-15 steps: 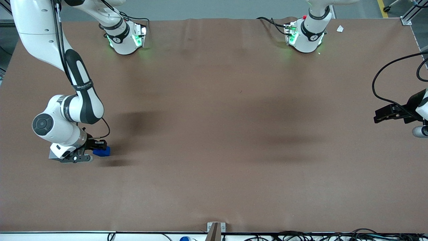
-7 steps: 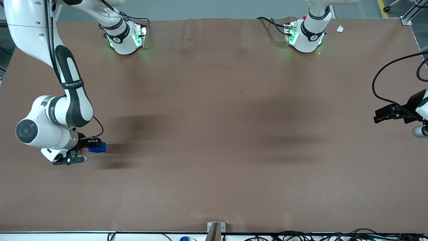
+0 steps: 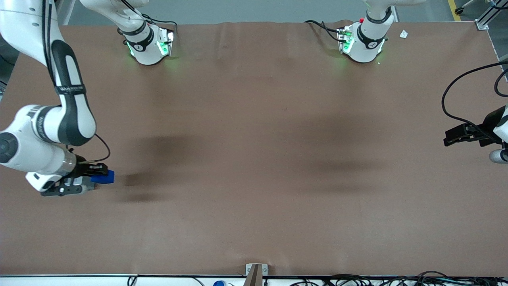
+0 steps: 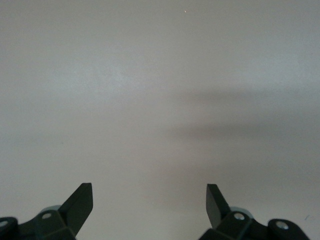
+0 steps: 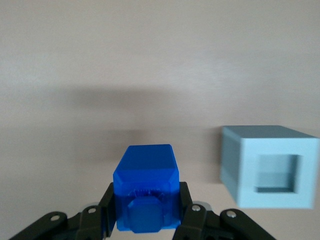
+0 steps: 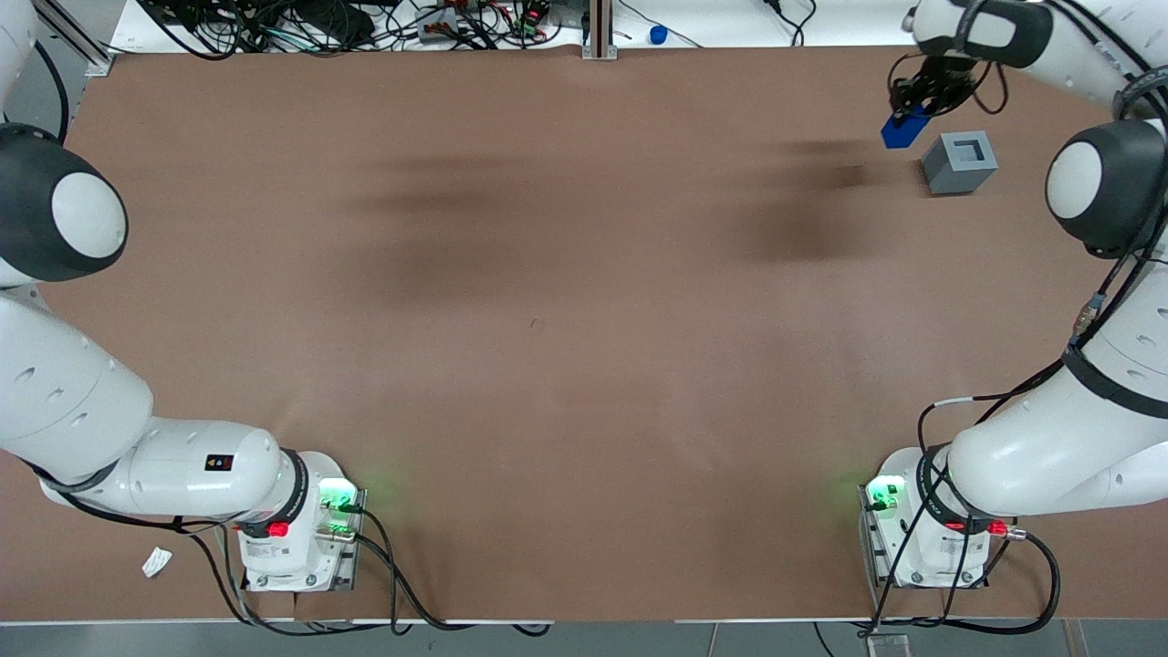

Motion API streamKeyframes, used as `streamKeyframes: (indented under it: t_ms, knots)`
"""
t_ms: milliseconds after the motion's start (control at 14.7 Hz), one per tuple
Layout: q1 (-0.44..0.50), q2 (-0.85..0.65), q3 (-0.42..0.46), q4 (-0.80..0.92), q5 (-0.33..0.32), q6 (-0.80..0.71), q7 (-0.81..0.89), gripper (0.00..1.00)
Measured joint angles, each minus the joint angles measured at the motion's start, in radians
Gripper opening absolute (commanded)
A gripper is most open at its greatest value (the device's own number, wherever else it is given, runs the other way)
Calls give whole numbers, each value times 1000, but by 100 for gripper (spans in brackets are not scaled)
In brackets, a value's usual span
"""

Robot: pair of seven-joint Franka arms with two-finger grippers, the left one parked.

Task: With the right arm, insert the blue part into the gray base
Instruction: 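Lift the blue block and carry it over the gray base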

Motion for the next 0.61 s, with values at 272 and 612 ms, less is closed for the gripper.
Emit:
streamKeyframes:
  t_ms: [272, 612]
  knots:
    - [-8, -25, -67, 3, -1, -5, -12, 5]
    - [-51, -20, -111, 3, -2, -5, -39, 5]
